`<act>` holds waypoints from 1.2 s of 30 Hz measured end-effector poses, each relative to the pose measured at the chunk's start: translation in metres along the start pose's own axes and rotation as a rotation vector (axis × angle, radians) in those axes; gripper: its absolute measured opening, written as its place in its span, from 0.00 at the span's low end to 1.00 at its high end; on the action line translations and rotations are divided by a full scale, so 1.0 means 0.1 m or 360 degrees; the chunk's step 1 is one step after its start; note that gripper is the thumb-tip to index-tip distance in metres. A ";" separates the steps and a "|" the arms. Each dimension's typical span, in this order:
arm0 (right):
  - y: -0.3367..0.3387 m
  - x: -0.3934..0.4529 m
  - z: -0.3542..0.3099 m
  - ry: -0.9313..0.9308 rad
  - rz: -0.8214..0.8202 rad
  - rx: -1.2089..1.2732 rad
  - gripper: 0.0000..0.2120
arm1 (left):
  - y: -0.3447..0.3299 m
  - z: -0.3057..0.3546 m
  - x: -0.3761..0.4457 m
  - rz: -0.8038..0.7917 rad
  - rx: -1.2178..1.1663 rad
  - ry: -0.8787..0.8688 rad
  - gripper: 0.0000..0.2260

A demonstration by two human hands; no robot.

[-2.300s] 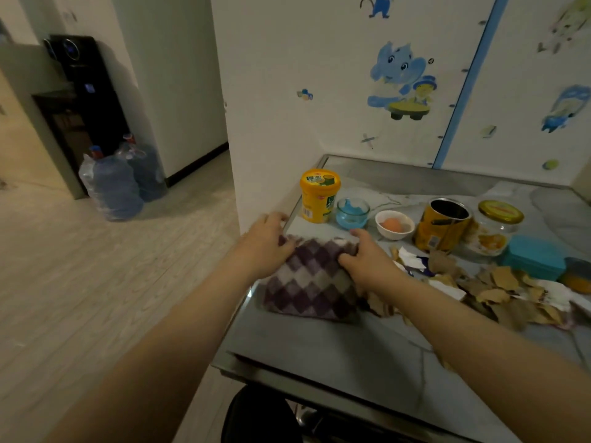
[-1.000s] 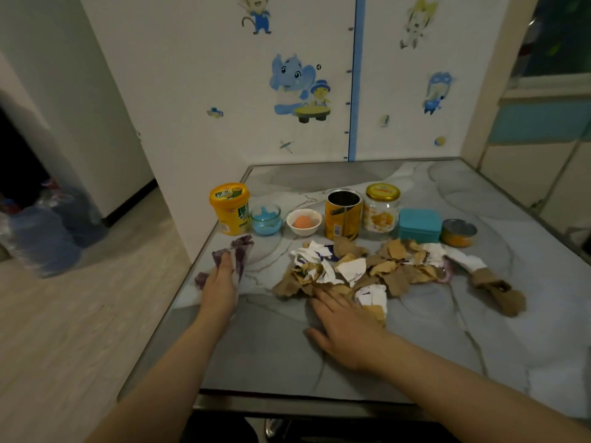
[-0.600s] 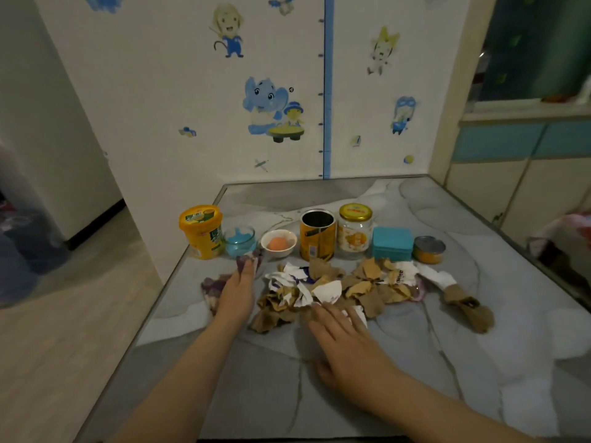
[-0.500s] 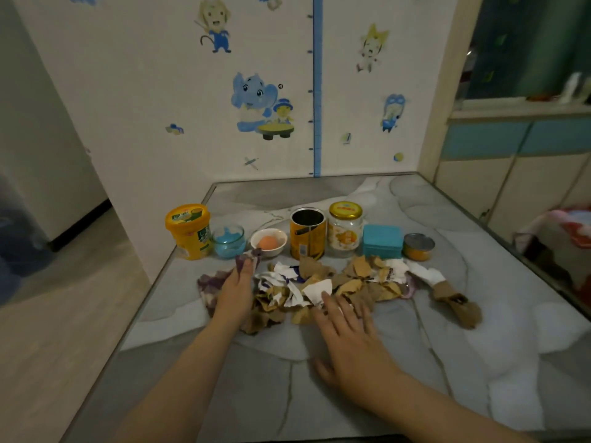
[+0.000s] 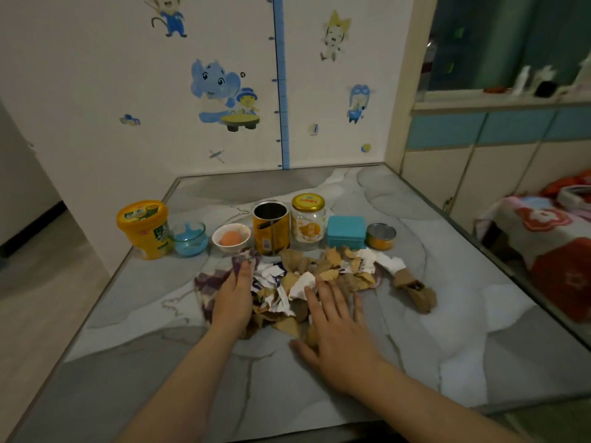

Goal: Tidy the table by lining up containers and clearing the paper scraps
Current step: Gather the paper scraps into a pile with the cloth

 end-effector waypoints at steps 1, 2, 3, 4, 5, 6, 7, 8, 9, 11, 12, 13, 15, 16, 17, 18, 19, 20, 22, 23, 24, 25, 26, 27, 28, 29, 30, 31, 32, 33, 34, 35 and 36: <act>0.03 -0.01 0.02 -0.0008 -0.0003 -0.0015 0.40 | -0.03 0.00 0.00 0.0003 -0.0016 -0.0007 0.26; 0.04 -0.01 0.03 -0.0019 -0.0004 -0.0010 0.39 | -0.05 0.00 -0.02 0.0010 -0.0027 -0.0020 0.26; 0.03 -0.01 0.06 -0.0029 -0.0010 -0.0001 0.39 | -0.07 0.00 -0.03 0.0011 -0.0034 -0.0025 0.26; 0.04 -0.02 0.09 -0.0035 -0.0016 0.0001 0.38 | -0.10 0.01 -0.05 0.0010 -0.0037 -0.0024 0.26; 0.04 -0.03 0.13 -0.0038 -0.0017 0.0002 0.37 | -0.12 0.02 -0.06 0.0009 -0.0045 -0.0023 0.26; 0.04 -0.04 0.16 -0.0039 -0.0012 -0.0003 0.37 | -0.14 0.03 -0.08 0.0009 -0.0053 -0.0024 0.25; 0.04 -0.05 0.20 -0.0040 -0.0002 -0.0017 0.37 | -0.16 0.05 -0.10 0.0010 -0.0059 -0.0023 0.25; 0.03 -0.05 0.23 -0.0047 0.0006 -0.0021 0.37 | -0.18 0.06 -0.13 0.0015 -0.0061 -0.0026 0.25; 0.04 -0.06 0.26 -0.0048 0.0031 -0.0020 0.37 | -0.20 0.07 -0.15 0.0018 -0.0067 -0.0029 0.25; 0.04 -0.08 0.31 -0.0055 0.0049 -0.0015 0.37 | -0.25 0.09 -0.19 0.0022 -0.0096 -0.0031 0.25; 0.05 -0.09 0.32 -0.0051 0.0056 -0.0014 0.37 | -0.28 0.10 -0.20 0.0025 -0.0111 -0.0032 0.25; 0.07 -0.10 0.34 -0.0040 0.0073 -0.0011 0.37 | -0.30 0.11 -0.22 0.0027 -0.0125 -0.0033 0.25; 0.12 -0.12 0.39 -0.0031 0.0093 0.0004 0.38 | -0.35 0.13 -0.24 0.0043 -0.0146 -0.0029 0.25; 0.13 -0.13 0.42 -0.0031 0.0089 0.0008 0.38 | -0.37 0.13 -0.25 0.0052 -0.0145 -0.0021 0.25; 0.14 -0.15 0.45 -0.0026 0.0095 0.0011 0.39 | -0.40 0.14 -0.27 0.0059 -0.0139 -0.0009 0.26; 0.17 -0.17 0.47 -0.0015 0.0108 0.0020 0.40 | -0.41 0.15 -0.28 0.0066 -0.0136 0.0002 0.26; 0.20 -0.19 0.48 0.0002 0.0118 0.0023 0.41 | -0.43 0.16 -0.29 0.0072 -0.0142 0.0013 0.26; 0.20 -0.20 0.51 0.0010 0.0119 0.0015 0.41 | -0.45 0.17 -0.30 0.0078 -0.0156 0.0020 0.26; 0.24 -0.21 0.56 0.0046 0.0203 -0.0013 0.41 | -0.49 0.19 -0.32 0.0074 -0.0178 0.0010 0.26; 0.25 -0.22 0.57 0.0047 0.0239 -0.0012 0.40 | -0.51 0.21 -0.34 0.0069 -0.0177 -0.0002 0.26; 0.24 -0.22 0.60 0.0039 0.0245 -0.0013 0.40 | -0.54 0.22 -0.35 0.0066 -0.0171 -0.0014 0.26; 0.23 -0.22 0.62 0.0029 0.0239 -0.0015 0.40 | -0.57 0.23 -0.36 0.0067 -0.0166 -0.0017 0.26; 0.22 -0.23 0.64 0.0023 0.0240 -0.0014 0.40 | -0.59 0.24 -0.37 0.0069 -0.0165 -0.0017 0.26; 0.21 -0.25 0.66 0.0018 0.0247 -0.0003 0.41 | -0.62 0.25 -0.37 0.0072 -0.0160 -0.0015 0.26; 0.24 -0.28 0.66 0.0025 0.0263 0.0007 0.41 | -0.64 0.25 -0.37 0.0077 -0.0146 -0.0017 0.26; 0.24 -0.29 0.68 0.0034 0.0269 0.0021 0.41 | -0.66 0.26 -0.37 0.0081 -0.0128 -0.0022 0.26; 0.22 -0.30 0.71 0.0028 0.0240 0.0026 0.42 | -0.69 0.27 -0.38 0.0084 -0.0113 -0.0031 0.27; 0.21 -0.31 0.74 0.0019 0.0234 0.0016 0.42 | -0.71 0.28 -0.38 0.0087 -0.0105 -0.0039 0.27; 0.22 -0.32 0.75 0.0017 0.0251 -0.0007 0.42 | -0.73 0.30 -0.39 0.0090 -0.0101 -0.0049 0.27; 0.23 -0.34 0.78 -0.0014 0.0255 -0.0014 0.42 | -0.76 0.31 -0.41 0.0091 -0.0102 -0.0060 0.27; 0.24 -0.34 0.81 -0.0032 0.0269 -0.0023 0.42 | -0.78 0.33 -0.43 0.0089 -0.0101 -0.0071 0.27; 0.25 -0.33 0.82 -0.0030 0.0263 -0.0021 0.42 | -0.80 0.35 -0.44 0.0082 -0.0097 -0.0076 0.27; 0.23 -0.34 0.85 -0.0006 0.0285 -0.0019 0.42 | -0.83 0.37 -0.46 0.0075 -0.0095 -0.0074 0.27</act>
Point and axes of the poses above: each hand's wrist, its own x-axis towards the middle knuckle, its own y-axis out of the back of the hand, z = x × y, the point moved 6 cm from there along x, towards the middle knuckle, and after that the axes turned 11 degrees about x, right-handed, at the moved point
